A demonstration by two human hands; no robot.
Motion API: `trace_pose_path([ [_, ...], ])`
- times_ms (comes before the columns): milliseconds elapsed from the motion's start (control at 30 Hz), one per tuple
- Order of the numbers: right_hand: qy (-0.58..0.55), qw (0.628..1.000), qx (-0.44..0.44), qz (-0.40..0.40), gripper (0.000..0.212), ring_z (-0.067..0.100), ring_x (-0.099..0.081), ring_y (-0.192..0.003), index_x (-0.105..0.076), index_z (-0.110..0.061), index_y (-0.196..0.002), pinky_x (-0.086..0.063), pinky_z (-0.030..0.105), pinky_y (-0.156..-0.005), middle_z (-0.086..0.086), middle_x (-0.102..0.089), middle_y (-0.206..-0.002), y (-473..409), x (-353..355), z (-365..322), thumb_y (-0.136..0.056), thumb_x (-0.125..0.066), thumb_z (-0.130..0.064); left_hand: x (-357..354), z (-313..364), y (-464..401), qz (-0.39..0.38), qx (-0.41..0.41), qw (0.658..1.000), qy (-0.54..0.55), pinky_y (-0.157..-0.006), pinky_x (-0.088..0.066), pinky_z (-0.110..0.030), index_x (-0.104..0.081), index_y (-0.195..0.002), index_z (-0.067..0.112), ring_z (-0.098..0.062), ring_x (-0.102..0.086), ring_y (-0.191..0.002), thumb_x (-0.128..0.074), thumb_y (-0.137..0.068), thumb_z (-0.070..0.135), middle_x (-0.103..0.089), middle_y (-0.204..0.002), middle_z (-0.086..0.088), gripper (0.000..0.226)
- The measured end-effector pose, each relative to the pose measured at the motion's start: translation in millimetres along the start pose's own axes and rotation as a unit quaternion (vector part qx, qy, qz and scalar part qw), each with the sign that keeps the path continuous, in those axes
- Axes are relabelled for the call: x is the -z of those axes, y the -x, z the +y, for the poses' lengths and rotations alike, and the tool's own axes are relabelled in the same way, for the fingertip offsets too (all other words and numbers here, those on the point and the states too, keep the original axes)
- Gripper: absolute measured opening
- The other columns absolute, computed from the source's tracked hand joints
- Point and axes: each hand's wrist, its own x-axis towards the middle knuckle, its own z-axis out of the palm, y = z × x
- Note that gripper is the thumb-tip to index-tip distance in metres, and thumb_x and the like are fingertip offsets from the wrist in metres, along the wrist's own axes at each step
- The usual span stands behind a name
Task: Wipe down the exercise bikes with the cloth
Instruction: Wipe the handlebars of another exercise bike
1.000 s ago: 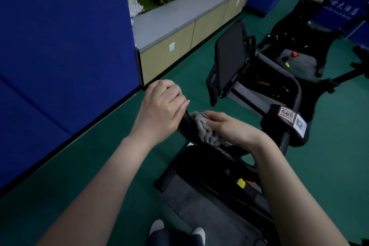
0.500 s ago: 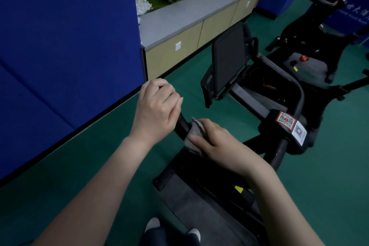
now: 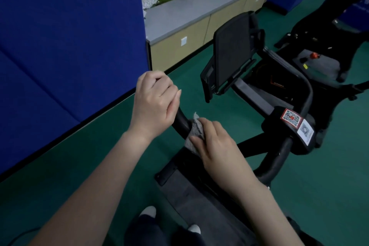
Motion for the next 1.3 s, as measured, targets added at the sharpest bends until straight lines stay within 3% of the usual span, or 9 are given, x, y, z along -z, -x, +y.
trace_pose_path([
  [167, 0.037, 0.995, -0.067, 0.06, 0.048, 0.028, -0.059, -0.087, -0.054, -0.008, -0.125, -0.052, 0.038, -0.076, 0.007, -0.059, -0.098, 28.2, -3.2, 8.5, -0.096, -0.037, -0.042, -2.1, -6.3, 0.4, 0.014, -0.026, 0.999, 0.026, -0.084, -0.037, -0.036, -0.062, -0.068, 0.004, -0.024, -0.048, -0.094, -0.05, -0.093, 0.012, -0.063, -0.073, -0.007, 0.029],
  [533, 0.076, 0.938, -0.24, 0.238, 0.037, 0.023, -0.045, -0.108, -0.053, -0.012, -0.126, -0.032, 0.032, -0.091, 0.001, -0.058, -0.117, 36.6, -39.7, -29.2, -0.095, -0.041, -0.03, -4.0, -16.1, 1.1, 0.005, -0.074, 0.993, 0.092, -0.091, -0.035, -0.037, -0.063, -0.071, 0.006, -0.024, -0.047, -0.097, -0.051, -0.094, 0.014, -0.063, -0.075, -0.005, 0.027],
  [667, 0.059, 0.884, -0.306, 0.349, 0.036, 0.022, -0.043, -0.107, -0.054, -0.008, -0.126, -0.037, 0.036, -0.096, 0.001, -0.059, -0.114, 52.7, -46.0, -38.3, -0.095, -0.044, -0.023, -6.9, -20.6, 1.8, 0.017, -0.092, 0.99, 0.104, -0.091, -0.033, -0.036, -0.063, -0.07, 0.006, -0.023, -0.047, -0.098, -0.053, -0.093, 0.013, -0.062, -0.074, -0.005, 0.026],
  [800, -0.063, 0.823, -0.296, 0.48, 0.035, 0.01, -0.047, -0.11, -0.053, -0.014, -0.128, -0.035, 0.017, -0.098, -0.013, -0.051, -0.118, 52.9, -66.3, -83.7, -0.095, -0.045, -0.024, -9.7, -21.4, 1.0, 0.032, -0.098, 0.987, 0.123, -0.089, -0.033, -0.037, -0.062, -0.068, 0.006, -0.024, -0.046, -0.097, -0.055, -0.09, 0.012, -0.063, -0.073, -0.005, 0.024],
  [933, -0.318, 0.688, -0.397, 0.518, 0.027, -0.003, -0.061, -0.102, -0.056, -0.032, -0.113, -0.045, 0.01, -0.084, -0.019, -0.066, -0.107, 40.7, -100.4, -119.4, -0.09, -0.065, -0.021, -10.0, -22.9, 1.9, 0.03, -0.108, 0.985, 0.129, -0.089, -0.033, -0.038, -0.063, -0.069, 0.006, -0.024, -0.046, -0.097, -0.056, -0.09, 0.012, -0.064, -0.075, -0.005, 0.023],
  [1000, -0.372, 0.637, -0.446, 0.507, 0.035, 0.001, -0.064, -0.095, -0.055, -0.03, -0.105, -0.05, 0.017, -0.082, -0.015, -0.069, -0.098, 36.3, -113.0, -117.5, -0.082, -0.071, -0.01, -10.3, -23.7, 1.4, 0.027, -0.114, 0.985, 0.13, -0.089, -0.034, -0.038, -0.063, -0.07, 0.006, -0.024, -0.046, -0.097, -0.056, -0.091, 0.013, -0.063, -0.075, -0.005, 0.023],
  [1067, -0.405, 0.617, -0.484, 0.47, 0.038, 0.012, -0.068, -0.09, -0.053, -0.027, -0.1, -0.055, 0.041, -0.084, -0.004, -0.07, -0.093, 28.6, -121.6, -109.9, -0.075, -0.078, -0.011, -10.0, -24.0, 2.2, 0.021, -0.116, 0.984, 0.134, -0.09, -0.035, -0.039, -0.063, -0.07, 0.007, -0.024, -0.046, -0.098, -0.055, -0.091, 0.013, -0.063, -0.075, -0.005, 0.024],
  [1133, -0.42, 0.616, -0.492, 0.45, 0.041, 0.02, -0.069, -0.083, -0.052, -0.024, -0.094, -0.055, 0.051, -0.079, 0.003, -0.071, -0.085, 14.3, -124.7, -101.6, -0.07, -0.083, -0.012, -9.8, -24.3, 2.8, 0.018, -0.117, 0.984, 0.136, -0.09, -0.035, -0.04, -0.063, -0.071, 0.007, -0.024, -0.046, -0.098, -0.054, -0.092, 0.013, -0.063, -0.076, -0.005, 0.024],
  [1300, -0.477, 0.588, -0.424, 0.496, 0.032, 0.017, -0.066, -0.07, -0.051, -0.009, -0.083, -0.055, 0.035, -0.068, 0.01, -0.068, -0.077, -25.8, -115.1, -97.1, -0.072, -0.081, -0.005, -9.9, -25.7, 2.9, 0.008, -0.125, 0.984, 0.129, -0.09, -0.035, -0.04, -0.064, -0.074, 0.006, -0.025, -0.046, -0.099, -0.053, -0.093, 0.015, -0.064, -0.079, -0.006, 0.023],
])
